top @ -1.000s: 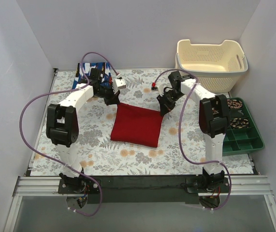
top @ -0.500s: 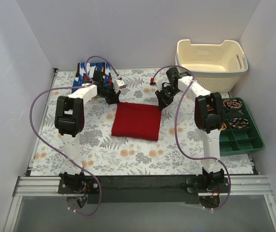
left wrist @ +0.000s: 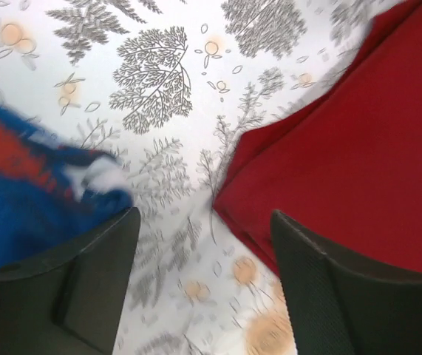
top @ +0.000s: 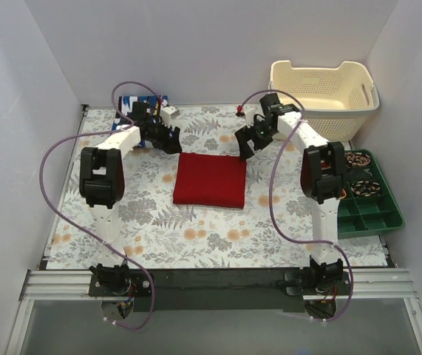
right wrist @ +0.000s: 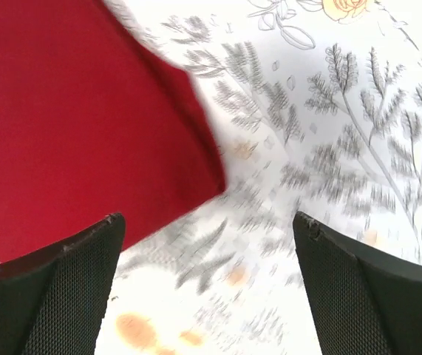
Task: Fold and stack the mixed laundry pile
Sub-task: Fold the T-shirt at the center of the board.
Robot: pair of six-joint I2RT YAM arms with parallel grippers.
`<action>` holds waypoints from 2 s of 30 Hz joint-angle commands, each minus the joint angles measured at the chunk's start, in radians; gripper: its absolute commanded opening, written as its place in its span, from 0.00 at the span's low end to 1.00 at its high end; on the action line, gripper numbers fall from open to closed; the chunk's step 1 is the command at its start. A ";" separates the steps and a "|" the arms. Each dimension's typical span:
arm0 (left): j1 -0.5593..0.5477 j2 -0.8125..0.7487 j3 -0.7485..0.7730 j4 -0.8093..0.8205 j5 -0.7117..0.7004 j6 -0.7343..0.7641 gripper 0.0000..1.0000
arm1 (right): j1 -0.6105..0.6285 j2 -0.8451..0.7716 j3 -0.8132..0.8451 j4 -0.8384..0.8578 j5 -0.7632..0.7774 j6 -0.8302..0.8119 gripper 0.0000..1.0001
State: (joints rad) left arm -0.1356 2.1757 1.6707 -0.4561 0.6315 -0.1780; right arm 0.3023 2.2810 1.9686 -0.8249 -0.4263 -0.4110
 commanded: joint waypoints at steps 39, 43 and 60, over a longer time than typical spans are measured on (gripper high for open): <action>-0.029 -0.588 -0.849 0.698 0.332 -1.296 0.77 | 0.048 -0.518 -0.897 0.883 -0.687 0.973 0.87; -0.042 -0.435 -0.671 0.749 0.297 -1.318 0.72 | 0.029 -0.407 -0.716 0.883 -0.631 0.942 0.87; -0.033 -0.045 -0.417 0.873 0.109 -1.373 0.62 | -0.078 -0.020 -0.453 0.888 -0.522 0.854 0.76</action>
State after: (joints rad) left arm -0.1913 2.1899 1.2243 0.4442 0.7986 -1.6112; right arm 0.2531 2.2677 1.4723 0.0761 -1.0252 0.5079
